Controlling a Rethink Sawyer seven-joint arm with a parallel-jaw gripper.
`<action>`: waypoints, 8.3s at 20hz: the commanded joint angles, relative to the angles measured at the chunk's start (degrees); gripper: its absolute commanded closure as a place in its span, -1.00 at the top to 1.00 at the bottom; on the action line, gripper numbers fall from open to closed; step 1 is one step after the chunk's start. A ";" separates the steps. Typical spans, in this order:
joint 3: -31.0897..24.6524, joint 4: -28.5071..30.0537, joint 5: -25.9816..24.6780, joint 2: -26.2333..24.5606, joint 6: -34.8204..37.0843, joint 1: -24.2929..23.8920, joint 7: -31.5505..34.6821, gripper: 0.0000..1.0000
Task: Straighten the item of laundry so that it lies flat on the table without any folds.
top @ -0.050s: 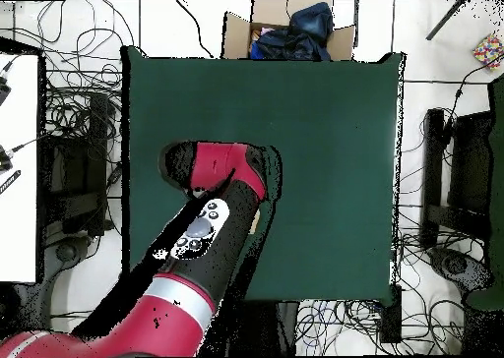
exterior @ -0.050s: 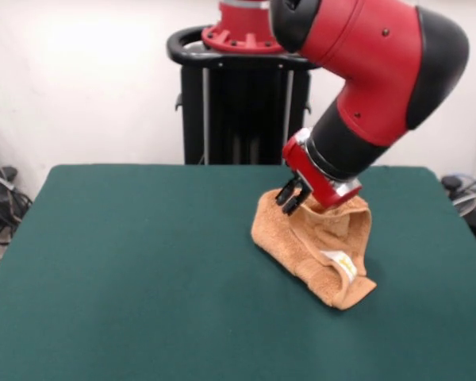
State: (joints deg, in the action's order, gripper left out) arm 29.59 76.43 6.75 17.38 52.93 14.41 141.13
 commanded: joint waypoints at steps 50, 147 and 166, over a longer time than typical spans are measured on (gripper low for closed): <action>-3.04 5.21 13.99 -7.79 -7.87 3.64 18.16 1.00; -2.59 16.03 17.70 20.70 -3.29 13.94 15.26 -1.00; -12.45 15.63 3.82 24.49 -7.63 -11.57 -15.86 -1.00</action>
State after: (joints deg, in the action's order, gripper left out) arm 27.78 89.73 16.73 41.27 45.19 10.61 144.13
